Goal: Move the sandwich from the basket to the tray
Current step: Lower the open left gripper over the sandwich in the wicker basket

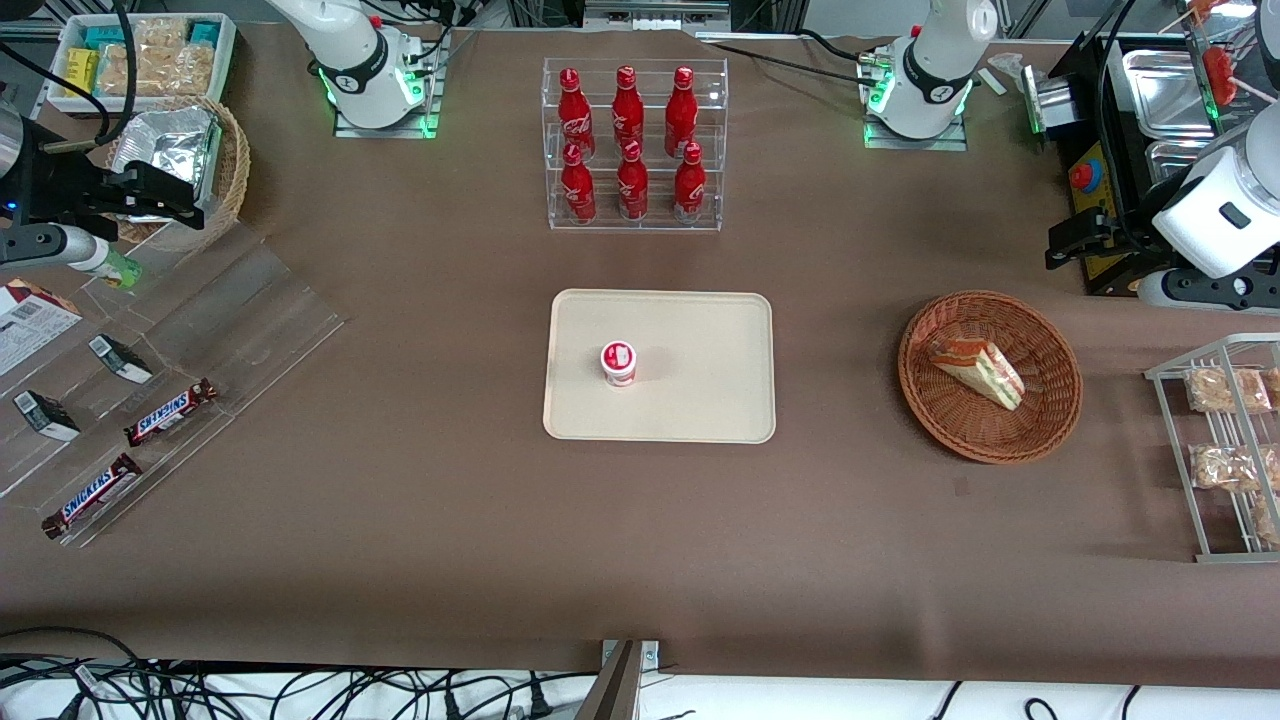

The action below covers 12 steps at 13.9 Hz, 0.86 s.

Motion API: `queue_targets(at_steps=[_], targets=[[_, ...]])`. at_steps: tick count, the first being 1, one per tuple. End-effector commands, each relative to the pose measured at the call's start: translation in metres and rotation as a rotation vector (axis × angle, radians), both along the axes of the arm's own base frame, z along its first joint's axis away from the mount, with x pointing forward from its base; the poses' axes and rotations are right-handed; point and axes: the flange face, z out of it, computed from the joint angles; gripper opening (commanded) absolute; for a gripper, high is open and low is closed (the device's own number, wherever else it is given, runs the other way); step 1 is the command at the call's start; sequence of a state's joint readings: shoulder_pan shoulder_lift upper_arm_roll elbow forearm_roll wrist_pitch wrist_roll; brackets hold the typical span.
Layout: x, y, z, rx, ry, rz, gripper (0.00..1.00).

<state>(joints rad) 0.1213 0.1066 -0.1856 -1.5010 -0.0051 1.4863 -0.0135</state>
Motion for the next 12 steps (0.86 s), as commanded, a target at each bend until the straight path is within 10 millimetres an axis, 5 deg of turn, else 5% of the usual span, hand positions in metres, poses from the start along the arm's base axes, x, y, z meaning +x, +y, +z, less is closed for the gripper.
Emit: queue_targets(at_steps=[1, 7, 12], targets=[[0.000, 0.002, 0.008, 0.014, -0.006, -0.030, 1.00], [0.001, 0.021, -0.002, 0.089, 0.011, 0.082, 1.00], [0.008, 0.021, -0.074, 0.172, -0.011, 0.428, 1.00]])
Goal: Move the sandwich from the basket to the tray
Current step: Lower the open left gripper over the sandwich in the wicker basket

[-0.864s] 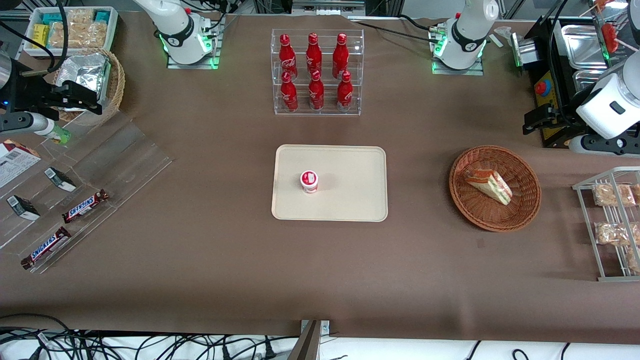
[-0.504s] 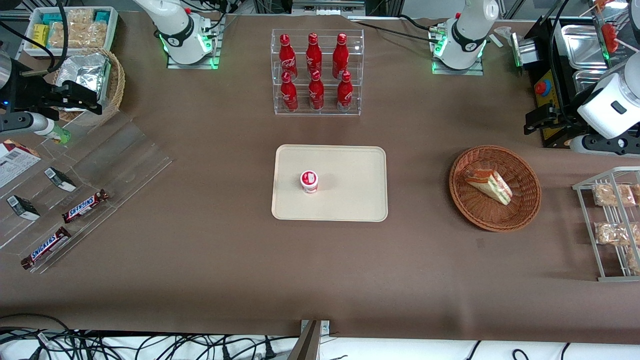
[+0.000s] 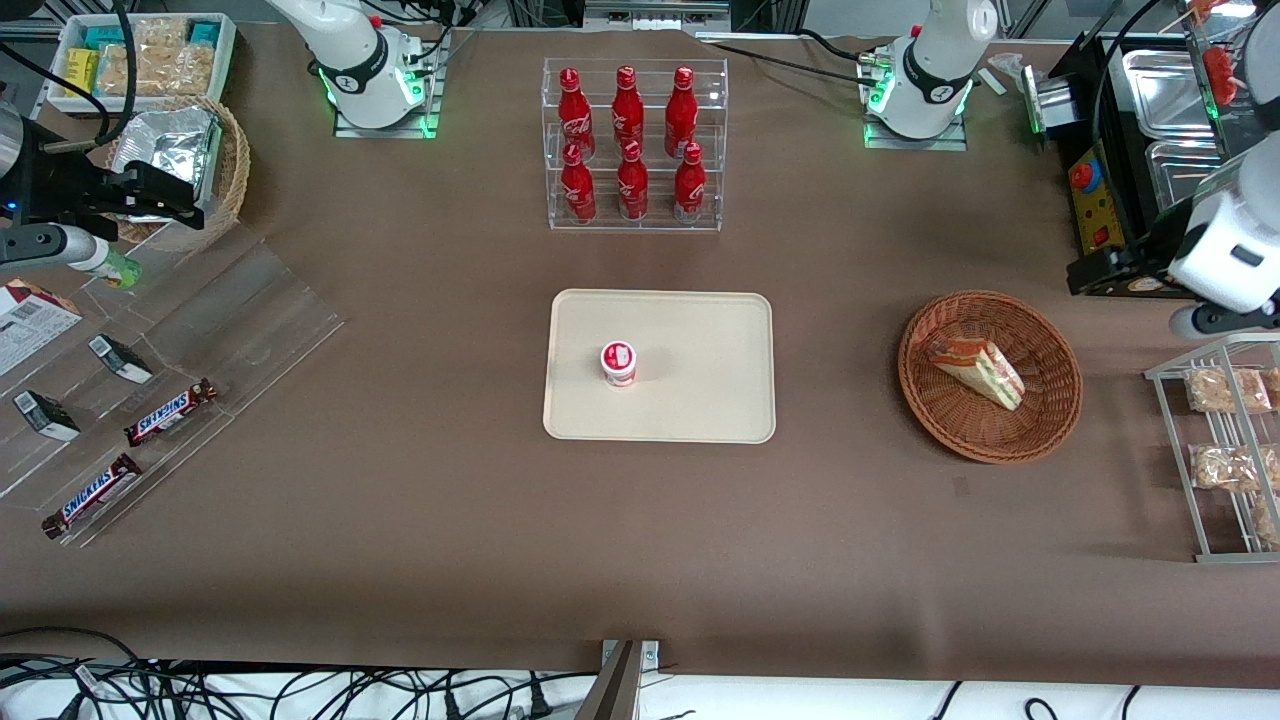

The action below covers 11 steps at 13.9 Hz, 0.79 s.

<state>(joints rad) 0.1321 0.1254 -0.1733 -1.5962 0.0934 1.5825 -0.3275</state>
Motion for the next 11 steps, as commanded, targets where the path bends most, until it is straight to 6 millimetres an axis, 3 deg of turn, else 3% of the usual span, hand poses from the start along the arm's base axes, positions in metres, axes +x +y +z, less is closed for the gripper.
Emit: queue_targets(at_steps=[1, 6, 11], targets=[[-0.002, 0.002, -0.037, 0.044, -0.026, 0.163, 1.00], [-0.006, 0.001, -0.107, 0.095, -0.099, 0.476, 1.00], [-0.019, 0.003, -0.160, 0.104, -0.152, 0.539, 1.00]])
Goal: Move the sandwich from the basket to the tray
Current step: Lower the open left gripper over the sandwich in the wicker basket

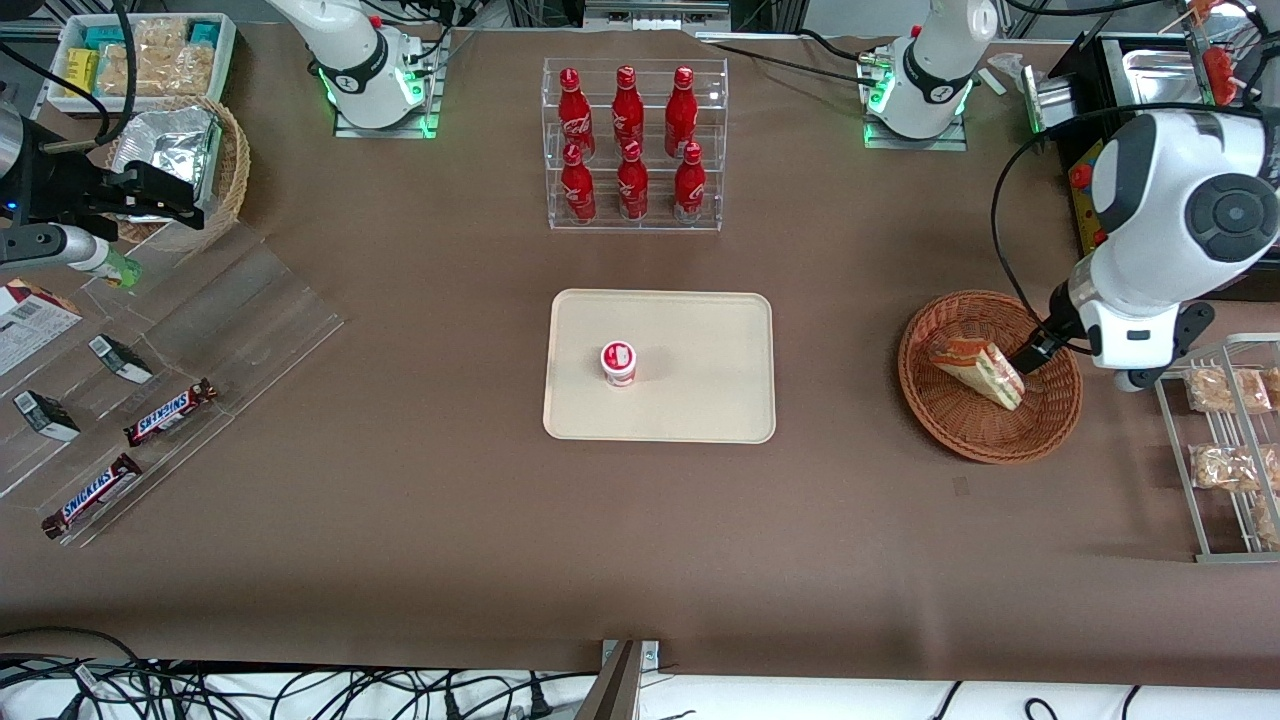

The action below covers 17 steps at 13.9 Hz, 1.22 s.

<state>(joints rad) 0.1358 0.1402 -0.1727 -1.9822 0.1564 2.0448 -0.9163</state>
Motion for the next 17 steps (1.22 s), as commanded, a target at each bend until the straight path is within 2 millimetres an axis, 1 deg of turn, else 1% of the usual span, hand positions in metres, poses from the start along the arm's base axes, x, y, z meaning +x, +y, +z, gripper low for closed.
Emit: queue_targets(at_steps=[1, 2, 4, 7, 10, 13, 17], targets=[[-0.011, 0.006, -0.021, 0.013, -0.055, 0.047, 1.00], [-0.014, 0.005, -0.037, 0.005, -0.066, 0.048, 1.00], [-0.019, 0.010, -0.063, -0.012, -0.093, 0.055, 1.00], [-0.029, 0.015, -0.096, -0.011, -0.135, 0.071, 1.00], [-0.031, 0.014, -0.115, -0.022, -0.144, 0.102, 1.00], [-0.039, 0.012, -0.136, -0.038, -0.158, 0.107, 1.00], [-0.042, 0.013, -0.154, -0.020, -0.131, 0.078, 1.00]])
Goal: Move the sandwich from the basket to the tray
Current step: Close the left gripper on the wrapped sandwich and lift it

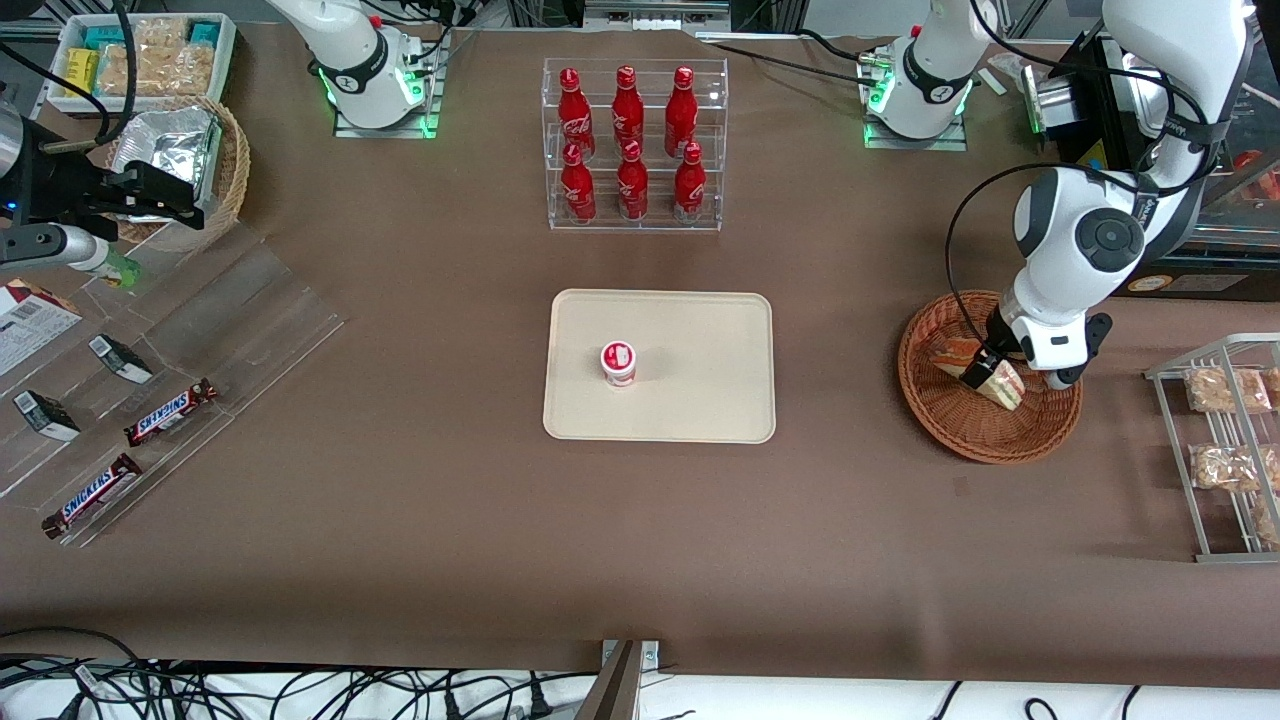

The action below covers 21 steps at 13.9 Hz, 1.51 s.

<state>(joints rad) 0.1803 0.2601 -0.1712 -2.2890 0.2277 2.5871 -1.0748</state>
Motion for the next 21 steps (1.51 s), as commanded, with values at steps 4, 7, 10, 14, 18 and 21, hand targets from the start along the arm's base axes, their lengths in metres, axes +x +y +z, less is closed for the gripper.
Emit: queue_targets(at_steps=[4, 7, 10, 14, 18, 21], targets=[[-0.001, 0.003, -0.007, 0.024, -0.001, -0.015, 0.86], [0.000, 0.005, -0.005, 0.024, -0.006, 0.001, 0.00], [0.005, 0.012, 0.010, 0.029, -0.030, 0.028, 0.00], [0.020, 0.008, 0.053, 0.060, 0.002, 0.002, 0.00], [0.044, -0.021, 0.109, 0.045, 0.068, -0.112, 0.00], [0.058, -0.040, 0.157, 0.014, 0.122, -0.218, 0.00]])
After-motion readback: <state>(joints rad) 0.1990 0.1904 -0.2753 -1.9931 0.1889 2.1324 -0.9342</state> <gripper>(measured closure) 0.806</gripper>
